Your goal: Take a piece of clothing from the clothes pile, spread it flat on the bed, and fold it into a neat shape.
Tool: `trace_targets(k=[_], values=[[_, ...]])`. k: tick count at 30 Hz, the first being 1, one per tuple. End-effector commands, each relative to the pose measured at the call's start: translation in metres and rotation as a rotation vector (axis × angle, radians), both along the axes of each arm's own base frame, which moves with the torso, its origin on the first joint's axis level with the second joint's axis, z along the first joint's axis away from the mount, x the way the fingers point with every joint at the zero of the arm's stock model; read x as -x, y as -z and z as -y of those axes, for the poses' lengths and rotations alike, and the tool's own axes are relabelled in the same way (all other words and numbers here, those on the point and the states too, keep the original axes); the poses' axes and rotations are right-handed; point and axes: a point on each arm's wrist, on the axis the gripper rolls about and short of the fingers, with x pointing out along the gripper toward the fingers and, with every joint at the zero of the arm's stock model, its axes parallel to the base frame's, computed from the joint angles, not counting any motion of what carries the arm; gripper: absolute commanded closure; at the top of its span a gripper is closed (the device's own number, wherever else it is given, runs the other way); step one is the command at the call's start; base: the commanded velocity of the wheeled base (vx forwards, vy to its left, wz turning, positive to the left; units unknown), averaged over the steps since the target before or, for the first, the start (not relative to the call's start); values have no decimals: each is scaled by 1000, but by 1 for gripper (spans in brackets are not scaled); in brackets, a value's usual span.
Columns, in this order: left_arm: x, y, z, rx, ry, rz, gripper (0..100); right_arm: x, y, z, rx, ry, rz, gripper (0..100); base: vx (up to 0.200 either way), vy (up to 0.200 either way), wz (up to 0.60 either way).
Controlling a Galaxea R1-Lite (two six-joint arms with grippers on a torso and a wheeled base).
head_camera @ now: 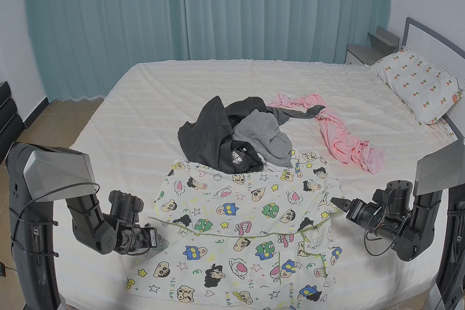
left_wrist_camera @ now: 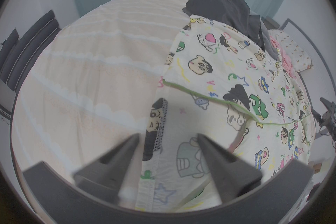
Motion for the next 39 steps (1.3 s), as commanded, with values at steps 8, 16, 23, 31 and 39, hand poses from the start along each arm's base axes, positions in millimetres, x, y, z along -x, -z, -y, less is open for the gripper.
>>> trace_targets(k=[8,16,23,31,39], values=[[2,2,-8,-3,-25,-17,100,0,1,0,-7,2,1,0,0,0,0],[2,-11,-40,0,-129,10,100,2,0,2,-4,1,0,0,0,0,0],[8,-12,-62,-8,-188,-2,100,4,0,3,1,4,-10,0,0,0,0],[8,-12,-89,-3,-277,2,100,18,15,3,56,-63,-86,0,0,0,0],[11,-9,-107,-11,-322,-8,100,24,34,-3,118,-144,-145,0,0,0,0]])
